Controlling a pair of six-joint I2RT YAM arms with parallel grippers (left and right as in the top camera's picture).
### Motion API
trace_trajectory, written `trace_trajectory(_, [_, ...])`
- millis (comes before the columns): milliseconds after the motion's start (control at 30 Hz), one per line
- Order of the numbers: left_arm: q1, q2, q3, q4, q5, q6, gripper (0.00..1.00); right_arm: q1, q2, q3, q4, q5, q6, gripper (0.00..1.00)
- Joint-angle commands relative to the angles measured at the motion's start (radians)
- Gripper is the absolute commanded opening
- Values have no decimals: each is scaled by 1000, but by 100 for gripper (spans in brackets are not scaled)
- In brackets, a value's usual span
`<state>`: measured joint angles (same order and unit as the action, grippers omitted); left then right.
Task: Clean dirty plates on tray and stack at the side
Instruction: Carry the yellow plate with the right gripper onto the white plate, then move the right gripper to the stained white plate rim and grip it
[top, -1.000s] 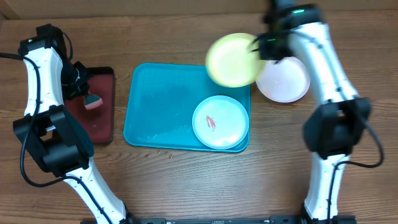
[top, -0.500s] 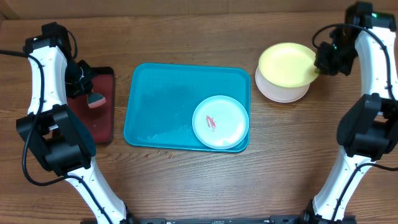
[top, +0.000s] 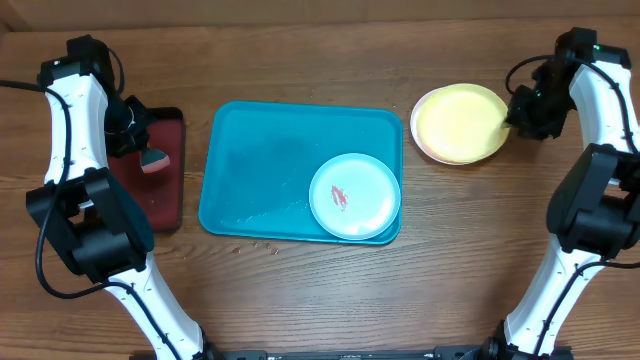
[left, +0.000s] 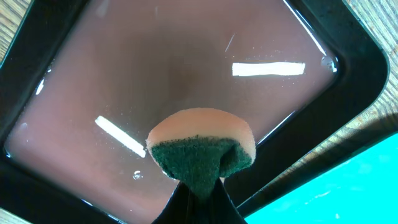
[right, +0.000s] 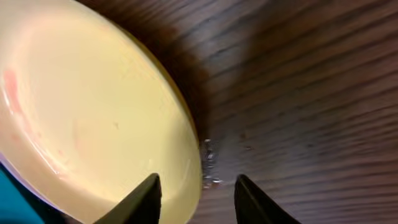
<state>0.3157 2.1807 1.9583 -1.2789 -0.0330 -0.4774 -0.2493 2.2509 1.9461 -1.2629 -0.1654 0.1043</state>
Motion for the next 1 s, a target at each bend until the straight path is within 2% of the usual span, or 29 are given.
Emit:
trace_trajectory(0, [-5,9,-2,1,8,-17,4,44,-15,-5,5,-68,-5,41])
trace_trajectory(167, [-5,9,-2,1,8,-17,4,120,-15,-5,2,-233,-146,47])
trace_trajectory(267, [-5,9,-2,1,8,-16,4,181,-15,-5,-2,-237,-212,50])
trace_trajectory(333, [-5,9,-2,0,8,-16,4,269,-15,-5,-25,-237,-316,52])
trace_trajectory(467, [-5,9,-2,0,8,-16,4,378,-15,-21,-58,-225,-447,62])
trace_trajectory(600, [-5,9,-2,0,8,-16,4,488,-15,-78,-19,-58,-366,65])
trace_trajectory(733, [-5,9,-2,2,8,-16,4,556,-15,-126,2,-39,-339,63])
trace_trajectory(867, [-5,9,-2,2,8,-16,4,590,-15,-165,22,-36,-339,47])
trace_trajectory(967, [-5,9,-2,2,8,-16,4,602,-15,-187,28,-36,-339,46])
